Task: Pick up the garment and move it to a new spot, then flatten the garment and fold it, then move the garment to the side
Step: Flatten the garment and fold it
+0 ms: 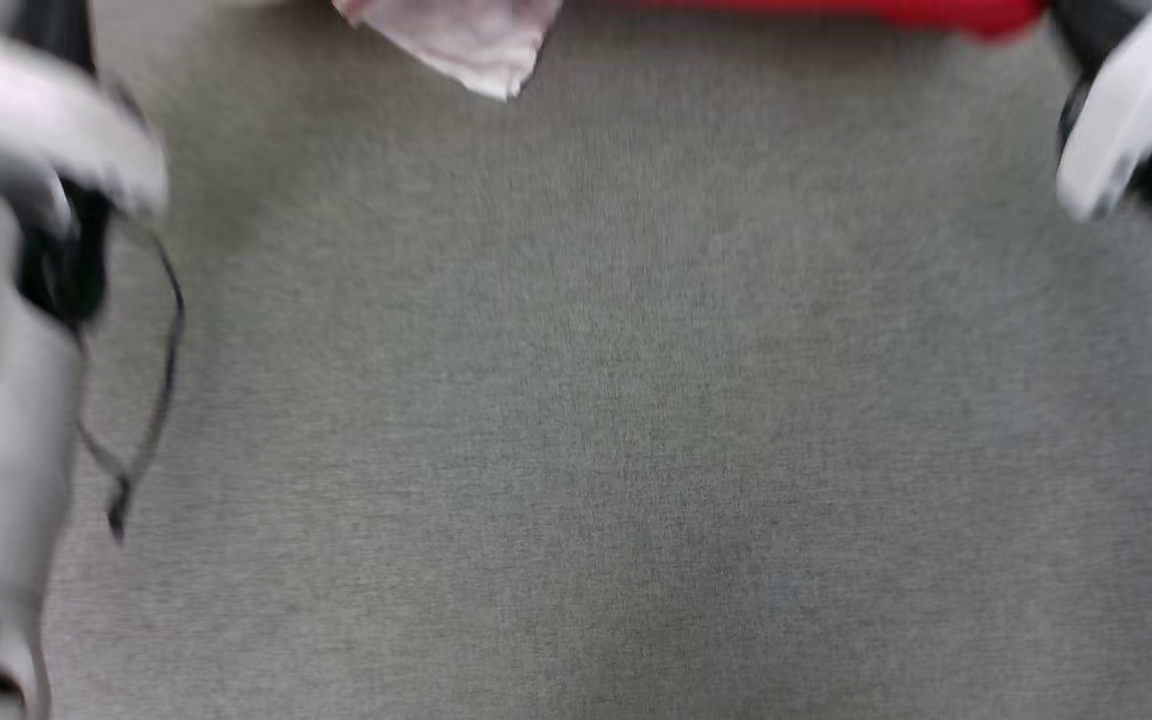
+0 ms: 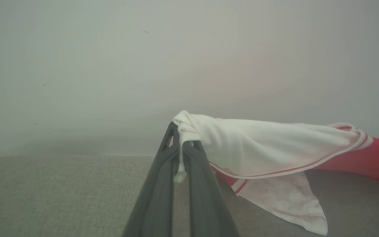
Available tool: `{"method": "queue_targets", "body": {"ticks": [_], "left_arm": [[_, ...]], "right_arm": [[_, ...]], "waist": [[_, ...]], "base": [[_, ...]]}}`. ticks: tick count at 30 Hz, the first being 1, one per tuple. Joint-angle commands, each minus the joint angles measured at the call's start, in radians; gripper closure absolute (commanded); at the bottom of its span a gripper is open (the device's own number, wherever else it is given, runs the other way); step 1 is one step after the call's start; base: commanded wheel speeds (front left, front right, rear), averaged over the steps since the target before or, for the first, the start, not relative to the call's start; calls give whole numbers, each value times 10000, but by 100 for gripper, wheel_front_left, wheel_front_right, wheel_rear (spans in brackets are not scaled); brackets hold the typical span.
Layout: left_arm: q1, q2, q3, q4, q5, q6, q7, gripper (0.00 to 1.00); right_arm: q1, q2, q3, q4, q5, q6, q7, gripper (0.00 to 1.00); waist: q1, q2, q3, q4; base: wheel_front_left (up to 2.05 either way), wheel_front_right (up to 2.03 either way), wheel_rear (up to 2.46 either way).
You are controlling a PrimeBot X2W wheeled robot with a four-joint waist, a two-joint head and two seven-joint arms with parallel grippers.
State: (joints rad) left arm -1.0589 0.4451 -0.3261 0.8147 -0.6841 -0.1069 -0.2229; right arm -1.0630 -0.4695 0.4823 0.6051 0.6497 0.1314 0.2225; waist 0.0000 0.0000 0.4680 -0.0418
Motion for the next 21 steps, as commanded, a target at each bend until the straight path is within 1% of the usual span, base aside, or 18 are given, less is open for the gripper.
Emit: {"method": "queue_targets", "body": {"ticks": [1,3,7,9,11,12,16,18,21], "left_arm": [[1033,149,43,-192,-99,19,-100,100],[2151,153,154,-540,-353,110,-133,100],[4479,269,266,-1367,-601,495,-155,100],[5646,261,220,-1893,-806,673,113,100],[6630,383,232,-2461,-941,925,326,100],[6630,383,232,-2461,-941,925,326,100],[8661,613,418,-3820,-1368,1529,833,100],[9640,796,577,-4671,-1551,1934,1024,100],[10989,997,790,-6006,-1808,2548,1348,100]], "right_arm": [[879,-145,113,-130,225,-14,-183,100],[1768,-261,201,-312,420,-14,-256,100],[3468,-436,240,-654,686,-16,-429,100],[4355,-466,190,-871,835,-16,-432,100],[5120,-557,70,-1114,845,-16,-471,100],[5120,-557,70,-1114,845,-16,-471,100],[6682,-692,-234,-1703,857,-17,-289,100],[7514,-701,-478,-2074,798,-17,-158,100],[8690,-703,-1105,-2648,617,-19,109,100]], "waist": [[0,0,-1086,113],[0,0,-1491,124],[0,0,-2391,111],[0,0,-2771,121],[0,0,-3140,110],[0,0,-3140,110],[0,0,-3736,40],[0,0,-4001,32],[0,0,-4290,58]], "base": [[0,0,0],[0,0,0],[0,0,0],[0,0,0],[0,0,0],[0,0,0],[0,0,0],[0,0,0],[0,0,0]]}}
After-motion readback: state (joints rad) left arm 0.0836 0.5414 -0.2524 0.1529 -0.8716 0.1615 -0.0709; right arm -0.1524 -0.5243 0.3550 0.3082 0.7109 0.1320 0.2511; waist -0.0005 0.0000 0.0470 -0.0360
